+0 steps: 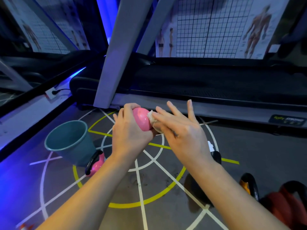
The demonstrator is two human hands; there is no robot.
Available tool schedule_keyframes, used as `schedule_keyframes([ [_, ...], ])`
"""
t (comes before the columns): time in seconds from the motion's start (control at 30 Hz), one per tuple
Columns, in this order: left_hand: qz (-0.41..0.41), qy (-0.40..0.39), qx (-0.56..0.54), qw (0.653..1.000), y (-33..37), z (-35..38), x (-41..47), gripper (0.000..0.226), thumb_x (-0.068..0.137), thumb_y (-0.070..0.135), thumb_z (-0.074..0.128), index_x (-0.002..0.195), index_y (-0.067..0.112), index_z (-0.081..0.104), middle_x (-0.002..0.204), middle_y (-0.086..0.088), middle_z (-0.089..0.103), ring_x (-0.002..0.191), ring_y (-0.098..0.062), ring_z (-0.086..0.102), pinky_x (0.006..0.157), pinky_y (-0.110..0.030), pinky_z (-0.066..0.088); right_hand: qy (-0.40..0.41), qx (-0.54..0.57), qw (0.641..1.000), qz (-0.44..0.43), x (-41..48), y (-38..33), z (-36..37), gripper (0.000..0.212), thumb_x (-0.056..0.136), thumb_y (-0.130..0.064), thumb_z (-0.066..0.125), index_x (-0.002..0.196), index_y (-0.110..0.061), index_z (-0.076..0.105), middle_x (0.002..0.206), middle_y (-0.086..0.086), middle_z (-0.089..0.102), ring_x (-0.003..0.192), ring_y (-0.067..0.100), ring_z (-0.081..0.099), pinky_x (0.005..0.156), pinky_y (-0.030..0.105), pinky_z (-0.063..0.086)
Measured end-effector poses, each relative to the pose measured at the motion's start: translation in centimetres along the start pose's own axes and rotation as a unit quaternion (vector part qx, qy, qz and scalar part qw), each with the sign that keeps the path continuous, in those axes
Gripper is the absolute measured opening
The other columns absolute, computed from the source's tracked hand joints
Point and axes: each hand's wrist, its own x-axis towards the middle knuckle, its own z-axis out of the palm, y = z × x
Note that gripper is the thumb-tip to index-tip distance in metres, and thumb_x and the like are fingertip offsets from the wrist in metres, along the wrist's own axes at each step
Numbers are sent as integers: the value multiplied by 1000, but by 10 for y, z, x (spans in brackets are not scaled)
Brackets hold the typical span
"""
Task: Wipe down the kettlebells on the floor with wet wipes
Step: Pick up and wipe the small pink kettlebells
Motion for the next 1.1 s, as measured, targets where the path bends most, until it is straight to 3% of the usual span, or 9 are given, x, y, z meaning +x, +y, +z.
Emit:
schedule_keyframes([
  [0.23, 3, 12, -12, 1000, 1, 2, 0, 78, 60, 39, 92, 124, 25, 50, 115, 9, 51, 107, -22, 52, 84, -33, 46, 15, 82, 994, 70, 0, 14, -12, 30, 96, -3, 68, 119, -20, 75, 124, -9, 70, 133, 9, 54, 129, 39, 8],
  [0.33, -11, 15, -20, 1000, -2, 1, 1, 76, 61, 33, 92, 123, 26, 50, 115, 10, 51, 103, -16, 49, 82, -27, 39, 6, 72, 986, 148, -3, 30, -23, 25, 97, -13, 69, 118, -26, 75, 123, -11, 68, 135, -1, 47, 123, 12, 5],
  [0.43, -26, 25, -35, 999, -3, -4, 2, 74, 60, 31, 92, 121, 28, 50, 114, 11, 53, 98, -13, 48, 80, -25, 37, -11, 95, 972, 213, -6, 32, -27, 27, 96, -21, 68, 119, -35, 73, 130, -7, 67, 145, 8, 32, 109, -4, 11],
  [0.63, 26, -1, -7, 1000, -1, -1, -3, 80, 58, 37, 94, 124, 23, 51, 115, 9, 51, 107, -21, 53, 82, -31, 44, -14, 152, 984, 91, -4, 5, -9, 33, 96, -6, 66, 122, -26, 74, 130, -14, 65, 132, 3, 54, 128, 33, 11],
  [0.73, 26, 15, -4, 1000, 0, -1, -4, 80, 58, 37, 95, 124, 23, 52, 114, 11, 51, 105, -20, 53, 89, -36, 47, -4, 126, 987, 95, -4, 13, -11, 29, 97, -9, 67, 120, -26, 74, 126, -15, 67, 135, 9, 53, 128, 30, 10],
  [0.83, 8, 36, -10, 999, -1, -6, 0, 78, 59, 33, 94, 123, 26, 51, 116, 10, 53, 98, -12, 48, 83, -28, 42, 20, 120, 973, 196, -3, 26, -20, 25, 98, -26, 66, 120, -36, 73, 131, -5, 67, 143, 24, 45, 121, 13, 16],
  [0.93, 5, 39, -15, 999, -3, -9, 0, 78, 59, 33, 94, 124, 25, 51, 116, 9, 54, 100, -16, 52, 82, -29, 42, 33, 186, 964, 186, -1, 11, -15, 26, 97, -17, 68, 119, -30, 74, 127, -3, 71, 135, 14, 55, 127, 31, 19],
  [1.03, 15, 25, -19, 999, 2, -6, -4, 78, 59, 36, 94, 124, 23, 53, 119, 5, 56, 103, -19, 55, 84, -33, 45, 3, 188, 977, 96, -2, -7, -5, 28, 95, -13, 69, 121, -23, 74, 132, -5, 68, 133, 4, 55, 128, 34, 12],
  [1.1, 4, 18, -26, 999, 5, -3, -6, 78, 59, 39, 94, 123, 25, 52, 118, 8, 54, 100, -13, 51, 83, -28, 43, 16, 167, 981, 101, -1, -4, -6, 29, 96, -13, 68, 122, -25, 73, 133, -9, 66, 136, 4, 51, 129, 34, 8],
])
